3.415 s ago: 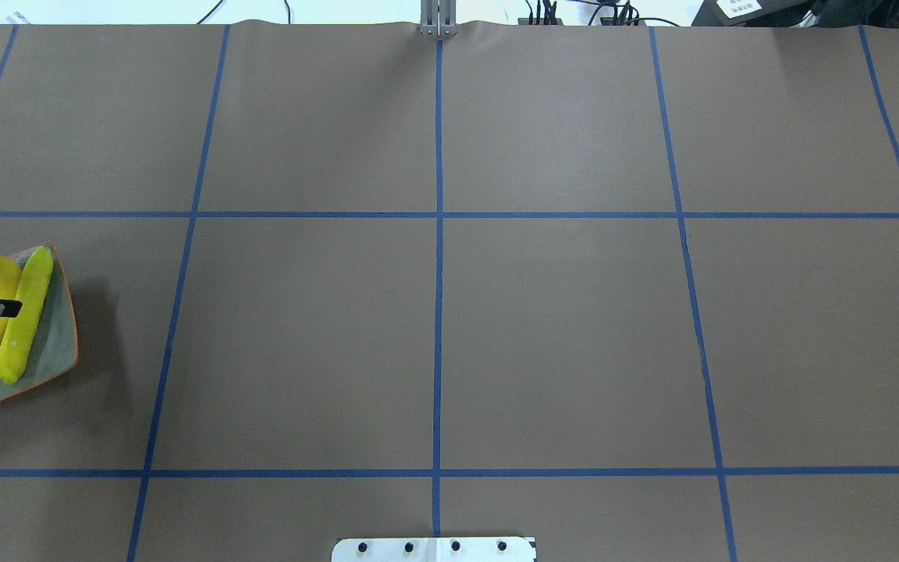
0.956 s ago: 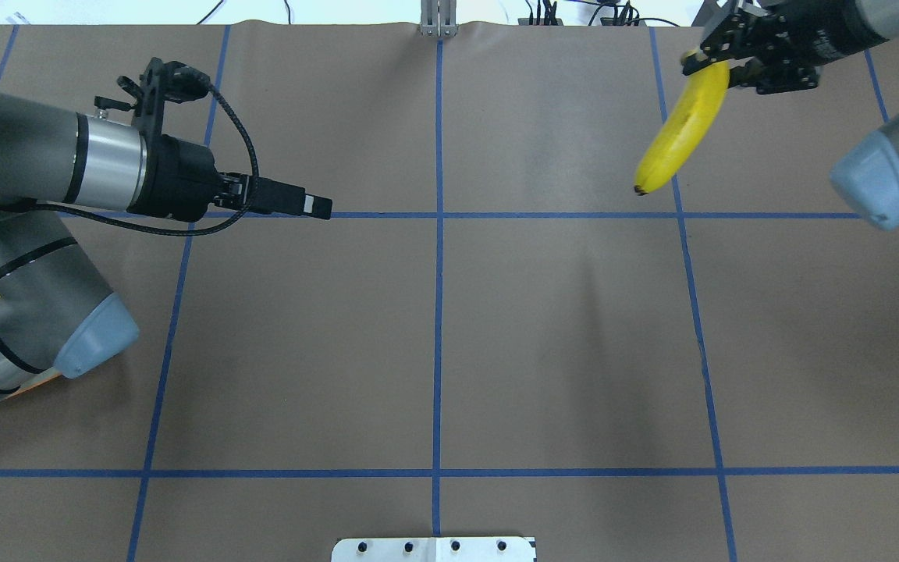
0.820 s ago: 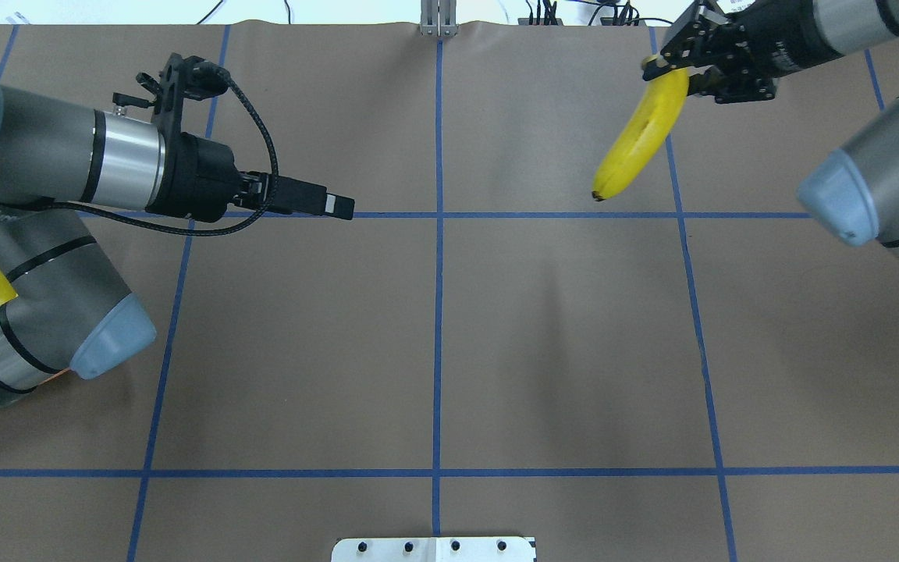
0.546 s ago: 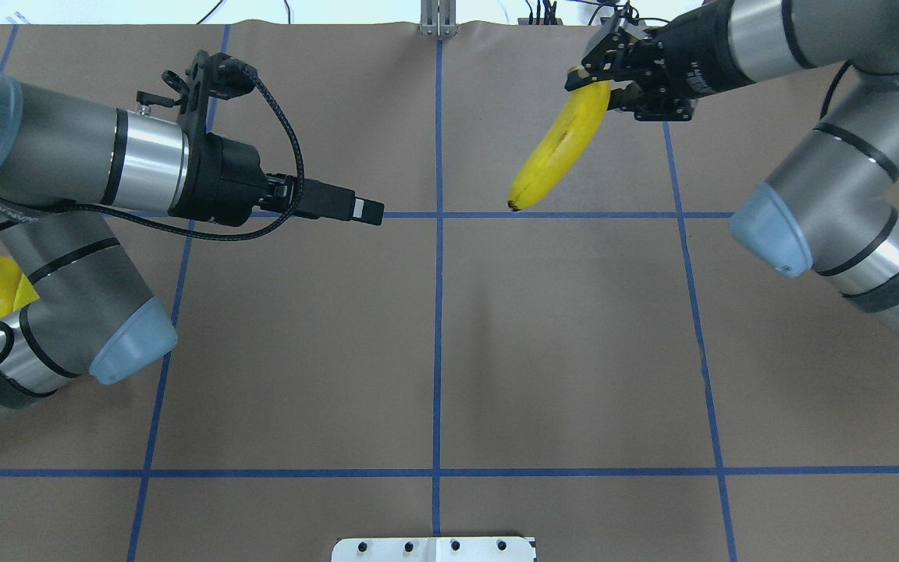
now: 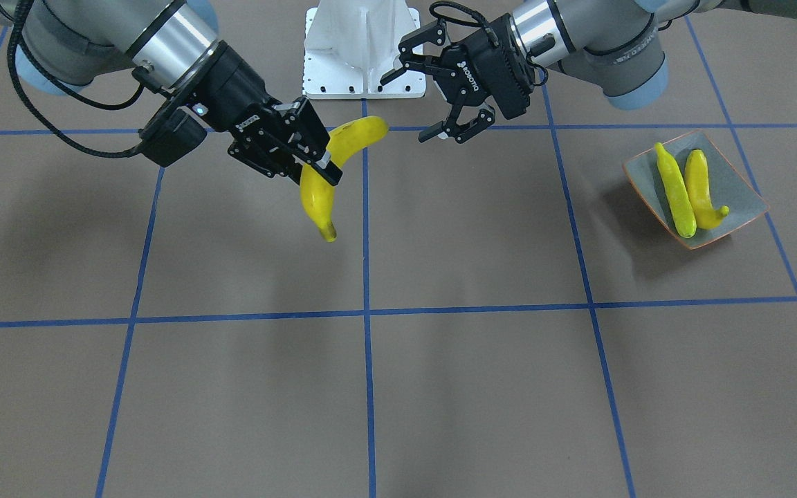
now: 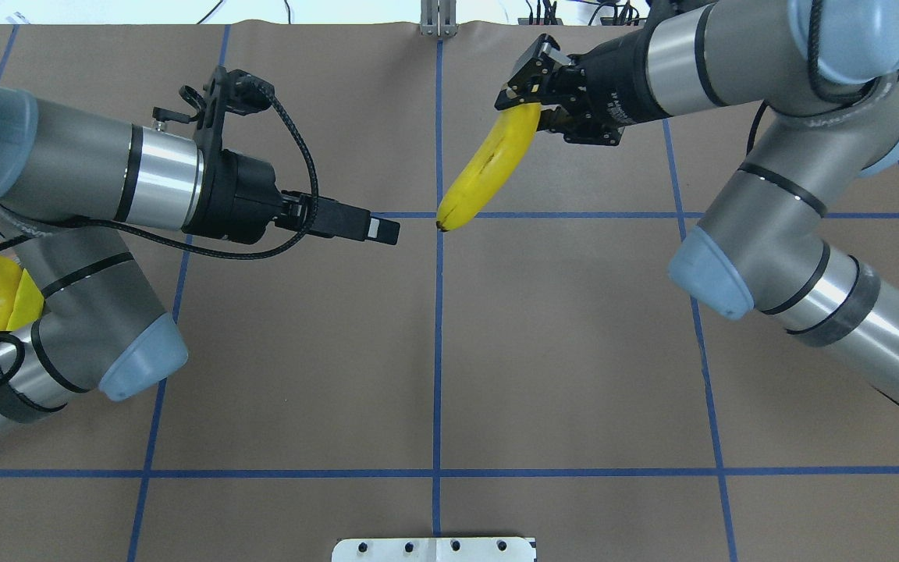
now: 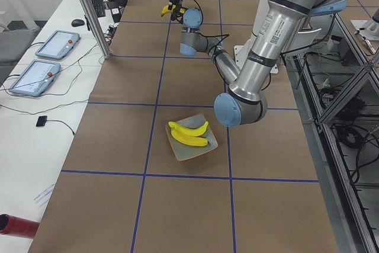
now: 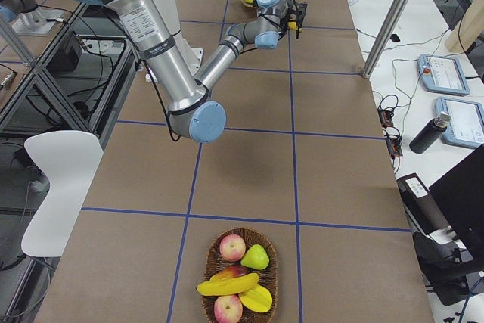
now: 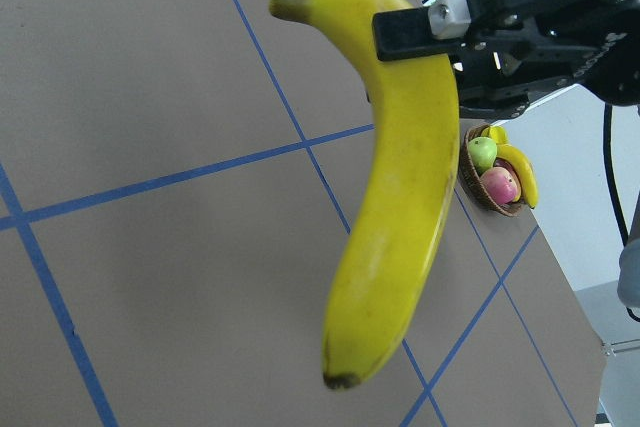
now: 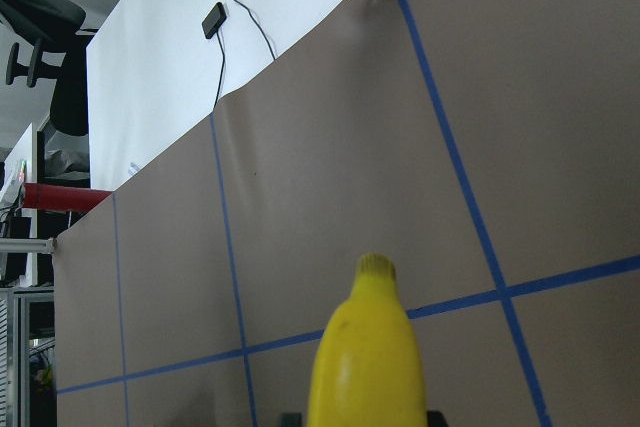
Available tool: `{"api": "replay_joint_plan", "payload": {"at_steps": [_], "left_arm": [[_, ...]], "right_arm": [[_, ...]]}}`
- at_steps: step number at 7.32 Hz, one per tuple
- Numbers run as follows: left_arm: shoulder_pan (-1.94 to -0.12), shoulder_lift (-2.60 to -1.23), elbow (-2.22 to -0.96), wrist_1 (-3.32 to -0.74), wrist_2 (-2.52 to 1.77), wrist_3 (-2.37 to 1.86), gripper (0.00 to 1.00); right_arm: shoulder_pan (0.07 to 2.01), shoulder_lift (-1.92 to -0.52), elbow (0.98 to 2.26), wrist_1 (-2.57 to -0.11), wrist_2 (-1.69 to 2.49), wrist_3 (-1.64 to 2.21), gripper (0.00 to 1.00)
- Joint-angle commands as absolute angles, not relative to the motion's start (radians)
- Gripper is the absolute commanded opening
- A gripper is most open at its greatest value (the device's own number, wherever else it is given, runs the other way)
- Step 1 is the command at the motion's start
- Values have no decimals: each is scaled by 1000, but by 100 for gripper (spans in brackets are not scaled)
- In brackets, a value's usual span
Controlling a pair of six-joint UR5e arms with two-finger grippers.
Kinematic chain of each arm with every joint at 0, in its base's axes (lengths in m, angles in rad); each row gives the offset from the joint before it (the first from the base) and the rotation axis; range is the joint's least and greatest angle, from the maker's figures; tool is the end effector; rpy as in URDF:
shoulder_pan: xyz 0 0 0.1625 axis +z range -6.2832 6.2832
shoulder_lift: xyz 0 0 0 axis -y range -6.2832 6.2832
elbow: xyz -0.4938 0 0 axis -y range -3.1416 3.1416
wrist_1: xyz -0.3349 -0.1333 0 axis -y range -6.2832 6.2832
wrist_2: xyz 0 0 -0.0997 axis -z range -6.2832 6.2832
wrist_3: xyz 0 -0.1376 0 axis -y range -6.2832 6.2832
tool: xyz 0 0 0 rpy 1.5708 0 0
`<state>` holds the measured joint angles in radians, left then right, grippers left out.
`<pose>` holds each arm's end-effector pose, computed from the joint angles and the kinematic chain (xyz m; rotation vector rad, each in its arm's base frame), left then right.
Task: Transfer all bananas from basket to plate
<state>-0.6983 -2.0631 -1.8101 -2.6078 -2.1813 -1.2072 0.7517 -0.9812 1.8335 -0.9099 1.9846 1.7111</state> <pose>0.4043 -0.4104 0.2540 0.4784 1.6745 0.2937 -0.4045 -0.4848 0.2285 0.1329 -1.5256 0.4000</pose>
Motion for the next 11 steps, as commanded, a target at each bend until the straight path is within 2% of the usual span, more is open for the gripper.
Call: {"api": "replay_joint_plan", "payload": {"at_steps": [1,3,4,5,6,7,8,10,11], "left_arm": [[-693,-2063,-1810,-2614,-2183,-1207,100],[-681,-2063,-1812,-2615,-2183,-1207,99],[-680,-2065,-1813,-2615,-2183,-1206,79],[-670,-2066,-1815,-2615,-2183,-1206,34],[-669,-2071,-1815,-2615,-2183,-1206,0],[-669,-2071,-1813,-2614,-2183,-1207,0],[-669,-2059,-1807,-2614,-2183,-1200,0],[-673,-2049,-1807,-2614,-2183,-1207,0],[-676,-2002,-1813,-2614,-2184,-1207,0]], "right_arm": [[678,-976,1862,-911,1919,1717,0],[649,-970,1870,-911,1887,1717,0],[647,-963,1871,-911,1885,1715,0],[647,-960,1874,-911,1885,1715,0],[647,-962,1873,-911,1881,1710,0],[647,-960,1873,-911,1878,1701,63],[647,-956,1873,-911,1849,1700,100],[691,-962,1875,-913,1853,1658,100],[725,-980,1873,-925,1858,1658,100]]}}
